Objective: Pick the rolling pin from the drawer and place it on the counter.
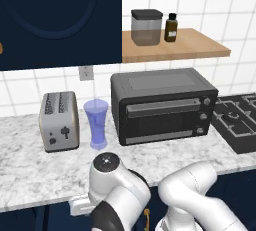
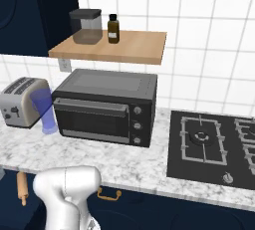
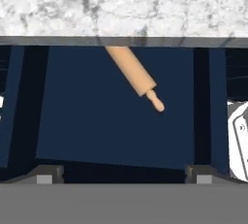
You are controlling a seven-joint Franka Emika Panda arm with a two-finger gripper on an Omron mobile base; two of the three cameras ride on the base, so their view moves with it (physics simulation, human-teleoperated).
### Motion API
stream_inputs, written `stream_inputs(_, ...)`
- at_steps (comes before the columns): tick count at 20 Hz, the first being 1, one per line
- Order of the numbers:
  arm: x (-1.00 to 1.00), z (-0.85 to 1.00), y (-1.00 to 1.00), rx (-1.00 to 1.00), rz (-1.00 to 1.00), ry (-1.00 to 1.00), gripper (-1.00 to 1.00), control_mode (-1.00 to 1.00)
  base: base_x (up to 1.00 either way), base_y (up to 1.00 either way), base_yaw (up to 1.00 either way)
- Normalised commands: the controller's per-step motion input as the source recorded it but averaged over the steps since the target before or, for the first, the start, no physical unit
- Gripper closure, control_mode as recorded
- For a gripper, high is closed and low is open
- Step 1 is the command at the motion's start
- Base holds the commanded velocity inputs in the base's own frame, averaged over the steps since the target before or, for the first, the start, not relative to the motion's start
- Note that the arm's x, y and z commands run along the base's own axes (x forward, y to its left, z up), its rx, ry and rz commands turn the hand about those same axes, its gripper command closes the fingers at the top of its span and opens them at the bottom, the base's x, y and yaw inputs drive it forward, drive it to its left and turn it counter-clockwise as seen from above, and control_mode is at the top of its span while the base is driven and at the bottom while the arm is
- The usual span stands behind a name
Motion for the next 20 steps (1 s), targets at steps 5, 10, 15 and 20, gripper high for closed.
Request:
stream_inputs(5, 0.0, -0.97, 0.35, 0.07, 0.0, 0.12, -1.0, -1.0, 0.0, 0.0, 0.0)
stream_inputs(10, 0.0, -0.41, 0.32, 0.0, 0.0, 0.0, -1.0, -1.0, 0.0, 0.0, 0.0)
stream_inputs(15, -0.23, -0.32, 0.15, 0.0, 0.0, 0.01, -1.0, -1.0, 0.0, 0.0, 0.0)
stream_inputs(20, -0.28, -0.15, 0.07, 0.0, -0.02, 0.1, -1.0, -1.0, 0.0, 0.0, 0.0)
